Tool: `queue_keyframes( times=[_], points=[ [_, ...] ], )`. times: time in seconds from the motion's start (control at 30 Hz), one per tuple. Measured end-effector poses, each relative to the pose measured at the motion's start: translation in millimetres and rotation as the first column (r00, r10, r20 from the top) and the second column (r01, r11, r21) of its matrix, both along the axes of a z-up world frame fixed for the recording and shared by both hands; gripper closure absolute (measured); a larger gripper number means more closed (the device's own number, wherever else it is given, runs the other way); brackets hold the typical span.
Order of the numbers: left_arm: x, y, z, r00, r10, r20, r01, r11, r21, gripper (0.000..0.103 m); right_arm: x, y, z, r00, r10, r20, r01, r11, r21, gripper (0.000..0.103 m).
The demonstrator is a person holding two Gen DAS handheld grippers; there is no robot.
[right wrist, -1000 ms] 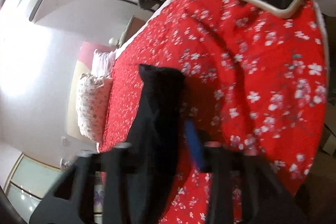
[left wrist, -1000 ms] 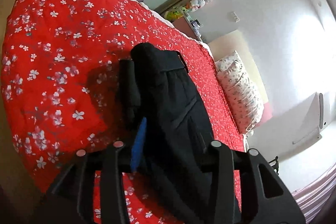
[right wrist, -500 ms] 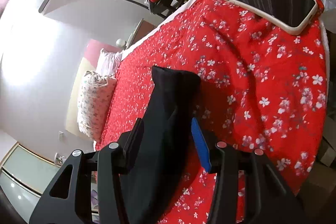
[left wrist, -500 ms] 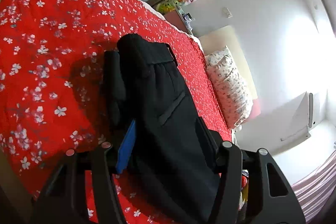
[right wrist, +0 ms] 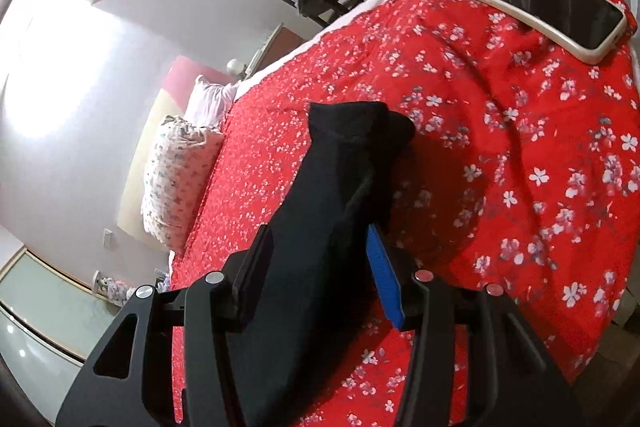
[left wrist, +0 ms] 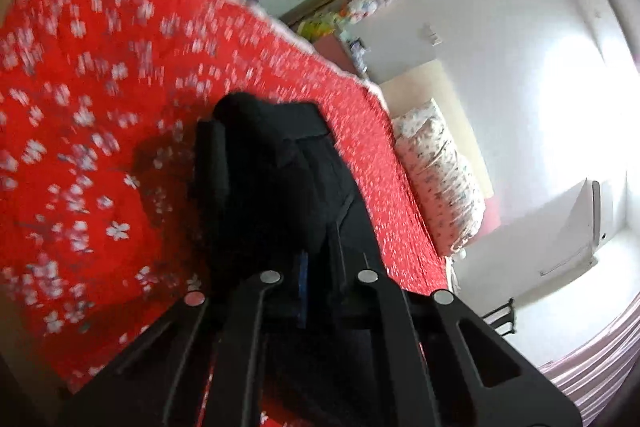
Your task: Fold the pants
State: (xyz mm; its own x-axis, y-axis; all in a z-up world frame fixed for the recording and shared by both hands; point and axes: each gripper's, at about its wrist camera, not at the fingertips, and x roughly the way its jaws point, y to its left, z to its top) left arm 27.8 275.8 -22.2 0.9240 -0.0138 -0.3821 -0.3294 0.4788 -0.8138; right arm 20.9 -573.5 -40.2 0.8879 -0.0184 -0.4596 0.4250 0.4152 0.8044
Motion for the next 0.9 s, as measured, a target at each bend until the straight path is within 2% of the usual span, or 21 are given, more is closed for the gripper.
queue_keyframes(
  times=[0.1,0.2,0.23,0.3,0.37,0.4,0.47,0.5,0.53,0.57,0.6,0.67,0.7,0.73,0.77,0.8,0.83,0.87,0.9],
  points=[
    [-12.5,-7.3,5.8,1.0,0.025,0.004,-0.025,0.999,0.043,0.096,-1.9,1.4,4.4,1.0,-0.002,0.028,0.002,1.0,-0.012,0.053],
    [-8.5,-2.1,-7.7,0.996,0.038,-0.086,-0.038,0.999,0.007,0.095,-6.1,0.5,9.5,0.999,-0.019,0.044,0.021,0.999,-0.041,0.053],
    [-0.5,2.7,-19.9,0.99,0.027,-0.139,-0.033,0.999,-0.042,0.094,-7.5,0.1,11.0,0.998,-0.026,0.051,0.028,0.998,-0.049,0.053],
    [1.6,7.1,-25.7,0.991,0.026,-0.131,-0.038,0.996,-0.084,0.091,-11.5,-1.0,13.1,0.997,-0.033,0.064,0.037,0.997,-0.062,0.053],
    [2.8,3.2,-17.8,0.99,0.033,-0.138,-0.039,0.999,-0.035,0.089,-10.4,2.7,18.6,0.997,-0.014,0.074,0.021,0.995,-0.099,0.053],
    [1.4,2.5,-15.0,0.99,0.042,-0.138,-0.045,0.999,-0.022,0.084,-10.1,5.3,21.2,0.997,0.007,0.079,0.003,0.993,-0.121,0.053],
    [-4.2,0.1,-4.0,0.986,0.106,-0.132,-0.102,0.994,0.032,0.061,0.4,20.5,30.9,0.99,0.121,0.075,-0.103,0.973,-0.205,0.053],
    [-9.3,-0.5,0.8,0.983,0.141,-0.117,-0.136,0.989,0.054,0.042,8.5,31.9,35.2,0.978,0.197,0.062,-0.176,0.953,-0.248,0.053],
    [-19.2,-2.0,10.2,0.975,0.206,-0.086,-0.197,0.975,0.099,0.031,16.7,44.6,38.5,0.96,0.276,0.04,-0.253,0.924,-0.286,0.053],
    [-25.6,-3.9,17.8,0.969,0.242,-0.053,-0.233,0.963,0.137,0.03,21.9,53.3,40.2,0.946,0.323,0.023,-0.301,0.903,-0.307,0.053],
    [-31.0,-6.5,25.2,0.967,0.256,-0.013,-0.25,0.953,0.172,0.029,31.0,70.4,41.9,0.913,0.409,0.0,-0.386,0.86,-0.334,0.053],
    [-37.1,-15.9,38.9,0.969,0.238,0.072,-0.248,0.939,0.239,0.024,42.7,93.1,42.0,0.853,0.521,-0.018,-0.495,0.799,-0.341,0.053],
    [-35.7,-20.9,43.1,0.973,0.208,0.101,-0.228,0.938,0.261,0.019,46.9,103.4,42.4,0.824,0.567,-0.024,-0.54,0.769,-0.342,0.051],
    [-31.1,-26.8,47.1,0.98,0.15,0.13,-0.182,0.942,0.281,0.016,52.6,115.7,41.6,0.779,0.626,-0.039,-0.6,0.725,-0.34,0.046],
    [-25.5,-31.7,49.8,0.985,0.091,0.144,-0.131,0.946,0.296,0.015,58.8,129.8,39.3,0.724,0.686,-0.074,-0.666,0.667,-0.335,0.031],
    [-20.1,-36.2,50.5,0.988,0.037,0.147,-0.081,0.948,0.307,0.011,62.5,141.6,36.5,0.683,0.721,-0.115,-0.711,0.619,-0.334,0.02],
    [-10.0,-42.1,50.2,0.989,-0.034,0.141,-0.011,0.951,0.31,0.008,67.8,155.2,29.9,0.635,0.748,-0.193,-0.76,0.558,-0.334,0.019],
    [0.9,-48.3,49.2,0.989,-0.085,0.125,0.042,0.95,0.309,0.007,74.4,168.2,17.9,0.591,0.742,-0.316,-0.803,0.502,-0.323,0.019],
    [9.5,-51.7,47.3,0.987,-0.125,0.099,0.09,0.948,0.306,0.006,77.5,176.0,7.3,0.559,0.726,-0.4,-0.828,0.462,-0.317,0.02]
  ],
)
